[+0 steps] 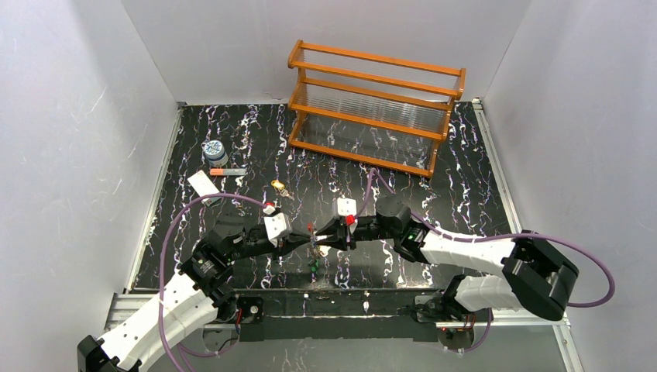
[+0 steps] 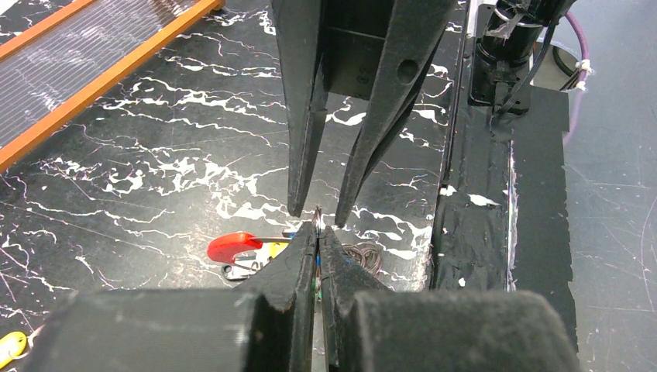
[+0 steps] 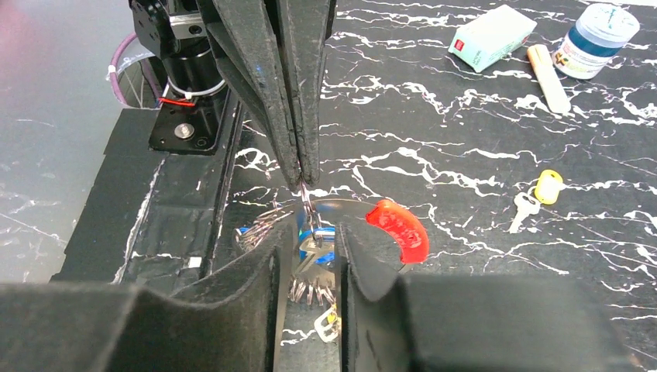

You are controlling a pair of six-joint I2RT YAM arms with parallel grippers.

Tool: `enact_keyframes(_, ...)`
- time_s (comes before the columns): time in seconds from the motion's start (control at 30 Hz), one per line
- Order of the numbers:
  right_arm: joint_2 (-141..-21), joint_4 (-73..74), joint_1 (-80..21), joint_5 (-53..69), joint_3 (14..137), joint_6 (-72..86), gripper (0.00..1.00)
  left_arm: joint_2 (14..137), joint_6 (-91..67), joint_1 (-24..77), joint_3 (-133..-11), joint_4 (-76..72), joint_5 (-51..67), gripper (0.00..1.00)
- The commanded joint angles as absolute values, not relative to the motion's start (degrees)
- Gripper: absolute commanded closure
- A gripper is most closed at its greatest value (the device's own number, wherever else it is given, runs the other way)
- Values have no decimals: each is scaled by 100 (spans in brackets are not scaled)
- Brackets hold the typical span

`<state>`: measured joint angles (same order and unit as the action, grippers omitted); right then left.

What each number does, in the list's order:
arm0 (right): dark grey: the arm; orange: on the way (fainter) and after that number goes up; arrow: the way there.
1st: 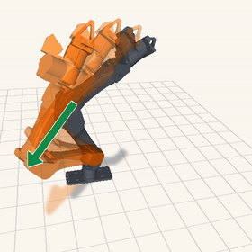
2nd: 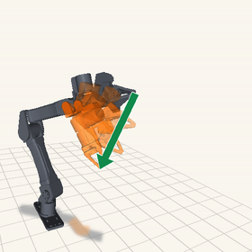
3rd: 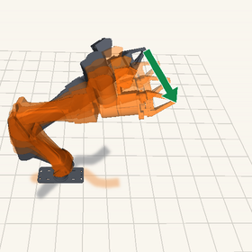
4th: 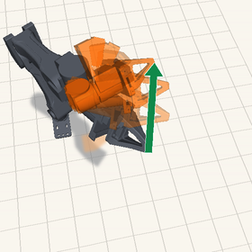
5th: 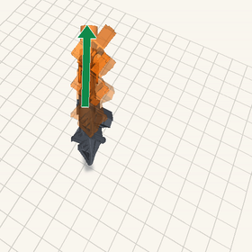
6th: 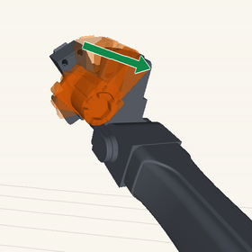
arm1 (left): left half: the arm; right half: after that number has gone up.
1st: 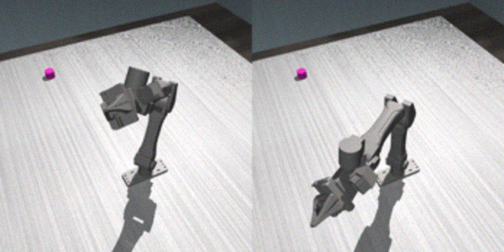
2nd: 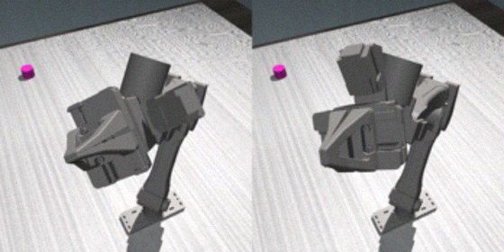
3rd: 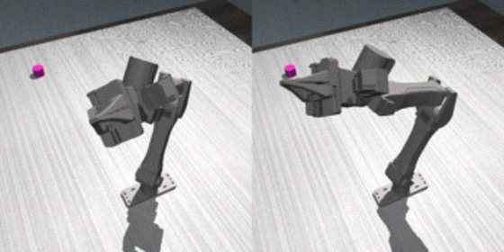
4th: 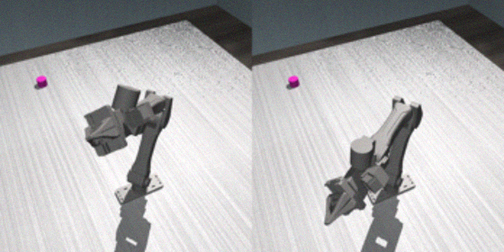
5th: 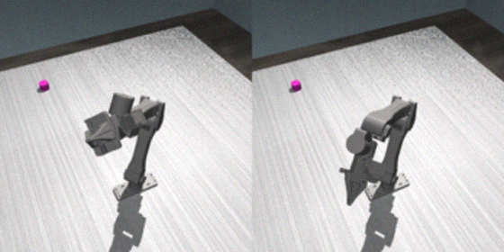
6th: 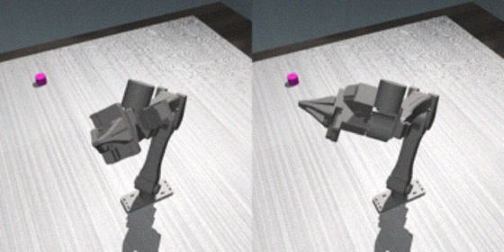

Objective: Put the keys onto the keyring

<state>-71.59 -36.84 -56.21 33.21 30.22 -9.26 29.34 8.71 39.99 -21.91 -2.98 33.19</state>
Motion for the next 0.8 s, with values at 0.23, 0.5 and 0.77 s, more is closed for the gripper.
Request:
enact_keyframes(0.23, -7462, -4252, -5596, 3630, 3360, -638, 80, 2848, 857, 4017, -2215, -519, 3416, 100)
enact_keyframes(0.5, -7380, -4342, -5595, 3667, 3357, -598, 78, 2873, 870, 4017, -2215, -519, 3419, 100)
enact_keyframes(0.77, -7323, -4197, -5592, 3612, 3325, -733, 99, 2889, 978, 4017, -2282, -385, 3427, 99)
